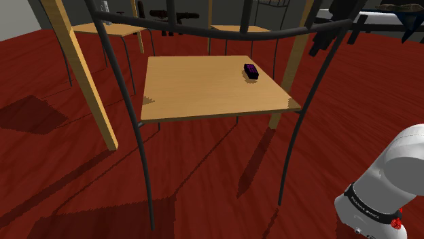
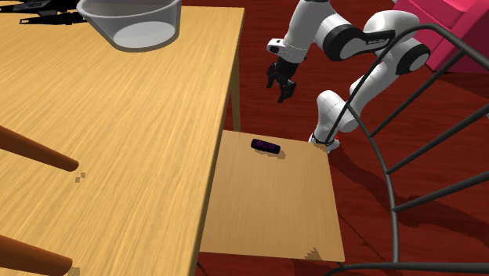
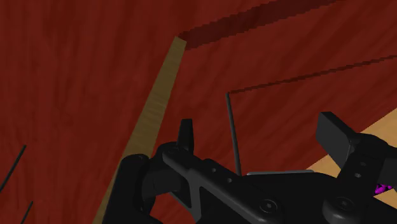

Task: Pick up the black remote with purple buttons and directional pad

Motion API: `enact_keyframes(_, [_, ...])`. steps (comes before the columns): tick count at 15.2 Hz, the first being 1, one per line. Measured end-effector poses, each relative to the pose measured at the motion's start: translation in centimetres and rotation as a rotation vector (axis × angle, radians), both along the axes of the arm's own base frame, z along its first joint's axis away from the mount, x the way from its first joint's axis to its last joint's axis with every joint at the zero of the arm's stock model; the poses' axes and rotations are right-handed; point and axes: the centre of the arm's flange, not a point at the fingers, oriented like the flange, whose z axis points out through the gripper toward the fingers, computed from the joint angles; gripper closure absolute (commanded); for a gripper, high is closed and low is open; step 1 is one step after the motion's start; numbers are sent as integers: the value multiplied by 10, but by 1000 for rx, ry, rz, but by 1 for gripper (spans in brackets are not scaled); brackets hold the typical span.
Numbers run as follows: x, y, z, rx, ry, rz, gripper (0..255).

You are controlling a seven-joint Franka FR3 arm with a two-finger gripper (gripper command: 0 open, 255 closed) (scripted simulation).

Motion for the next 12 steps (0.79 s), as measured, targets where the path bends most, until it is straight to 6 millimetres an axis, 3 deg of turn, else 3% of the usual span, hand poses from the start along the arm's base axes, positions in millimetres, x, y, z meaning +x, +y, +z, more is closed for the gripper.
enact_keyframes(2, [3, 6, -1, 3, 6, -18, 0])
enact_keyframes(5, [18, 42, 0, 23, 39, -124, 0])
enact_keyframes(12, [76, 113, -10, 83, 128, -431, 0])
